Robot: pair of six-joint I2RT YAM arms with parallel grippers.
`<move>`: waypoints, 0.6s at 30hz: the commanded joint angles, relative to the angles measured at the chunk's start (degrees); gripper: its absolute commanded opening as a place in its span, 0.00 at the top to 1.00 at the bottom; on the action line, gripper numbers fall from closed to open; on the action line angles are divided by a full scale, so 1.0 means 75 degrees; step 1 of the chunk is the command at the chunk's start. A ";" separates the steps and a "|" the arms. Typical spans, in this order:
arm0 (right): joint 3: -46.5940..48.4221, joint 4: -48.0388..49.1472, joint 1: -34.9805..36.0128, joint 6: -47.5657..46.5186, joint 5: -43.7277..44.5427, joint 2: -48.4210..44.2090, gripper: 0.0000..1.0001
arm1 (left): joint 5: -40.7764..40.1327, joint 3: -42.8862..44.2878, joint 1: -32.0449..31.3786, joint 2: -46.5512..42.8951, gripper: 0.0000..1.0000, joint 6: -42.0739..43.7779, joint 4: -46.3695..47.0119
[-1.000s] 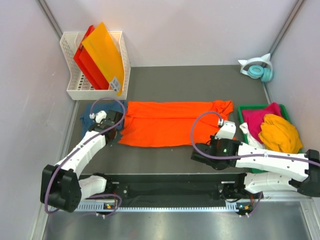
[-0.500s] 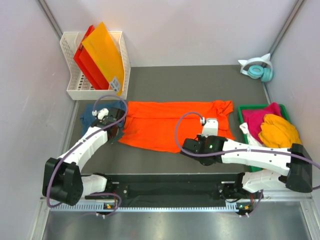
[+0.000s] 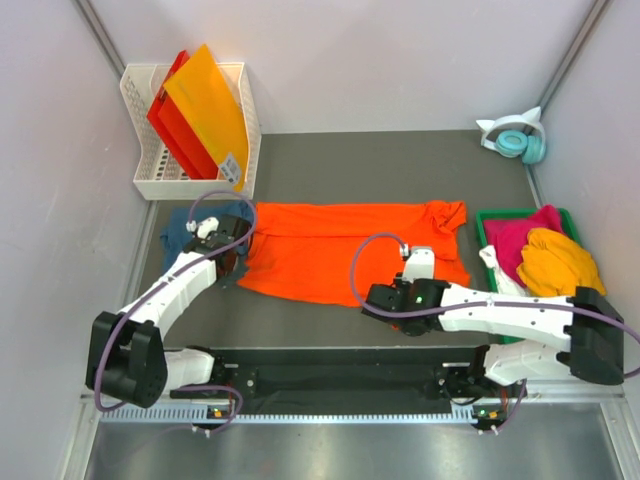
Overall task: Fold and stack the t-shirts
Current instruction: Fold the tshirt
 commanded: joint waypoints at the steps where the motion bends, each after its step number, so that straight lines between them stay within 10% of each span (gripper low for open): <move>1: 0.0399 -0.0718 -0.0126 0.0443 0.0493 -0.0618 0.65 | 0.0027 0.0171 -0.0028 0.0023 1.00 0.0094 0.0080; 18: 0.0281 -0.0544 -0.0149 0.0655 0.0622 -0.0853 0.62 | 0.0156 0.0218 -0.0063 0.0034 1.00 0.0176 0.0092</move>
